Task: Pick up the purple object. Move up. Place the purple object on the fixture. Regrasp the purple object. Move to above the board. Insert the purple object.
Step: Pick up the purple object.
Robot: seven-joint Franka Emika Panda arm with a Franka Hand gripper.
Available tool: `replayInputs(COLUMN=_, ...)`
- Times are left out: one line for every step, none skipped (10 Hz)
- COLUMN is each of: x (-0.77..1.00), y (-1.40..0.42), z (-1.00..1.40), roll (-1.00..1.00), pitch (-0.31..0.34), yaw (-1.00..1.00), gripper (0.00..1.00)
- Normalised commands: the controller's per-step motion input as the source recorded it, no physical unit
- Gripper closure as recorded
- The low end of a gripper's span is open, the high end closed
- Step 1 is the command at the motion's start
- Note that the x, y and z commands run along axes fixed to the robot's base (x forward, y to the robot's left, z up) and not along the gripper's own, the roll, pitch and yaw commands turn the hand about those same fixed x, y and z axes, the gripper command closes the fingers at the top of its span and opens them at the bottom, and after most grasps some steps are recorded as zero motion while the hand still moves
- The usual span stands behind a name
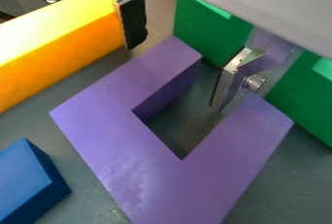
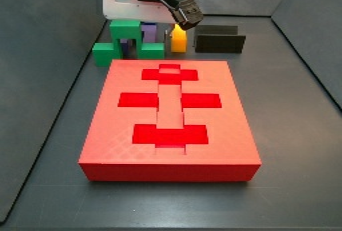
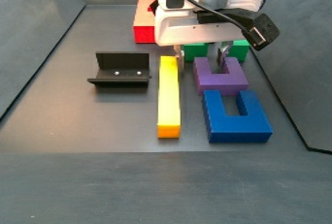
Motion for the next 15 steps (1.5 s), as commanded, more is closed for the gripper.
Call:
replayInputs(x=-0.1, y=0.0, z=0.0, roll=0.0, pitch=-0.003, yaw=0.0, gripper=0.0)
replayInputs(x=0.0, y=0.0, z=0.0, roll=0.0, pitch=0.0, yaw=0.0, gripper=0.0)
replayInputs(x=0.0, y=0.0, z=0.0, roll=0.0, pitch=0.0, yaw=0.0, gripper=1.0)
replayInputs(x=0.0, y=0.0, z=0.0, roll=0.0, pitch=0.0, yaw=0.0, gripper=1.0)
replayInputs(x=0.0, y=0.0, z=0.0, roll=0.0, pitch=0.0, yaw=0.0, gripper=1.0)
replayInputs(x=0.0, y=0.0, z=0.0, roll=0.0, pitch=0.0, yaw=0.0, gripper=1.0)
replayInputs(x=0.0, y=0.0, z=0.0, roll=0.0, pitch=0.0, yaw=0.0, gripper=1.0)
replayInputs(x=0.0, y=0.0, z=0.0, roll=0.0, pitch=0.0, yaw=0.0, gripper=1.0)
replayInputs(x=0.0, y=0.0, z=0.0, roll=0.0, pitch=0.0, yaw=0.0, gripper=1.0)
replayInputs(x=0.0, y=0.0, z=0.0, roll=0.0, pitch=0.0, yaw=0.0, gripper=1.0)
replayInputs(x=0.0, y=0.0, z=0.0, roll=0.0, pitch=0.0, yaw=0.0, gripper=1.0)
replayInputs(x=0.0, y=0.0, z=0.0, roll=0.0, pitch=0.0, yaw=0.0, gripper=1.0)
replayInputs(x=0.0, y=0.0, z=0.0, roll=0.0, pitch=0.0, yaw=0.0, gripper=1.0)
replayInputs(x=0.0, y=0.0, z=0.0, roll=0.0, pitch=0.0, yaw=0.0, gripper=1.0)
replayInputs(x=0.0, y=0.0, z=0.0, roll=0.0, pitch=0.0, yaw=0.0, gripper=1.0)
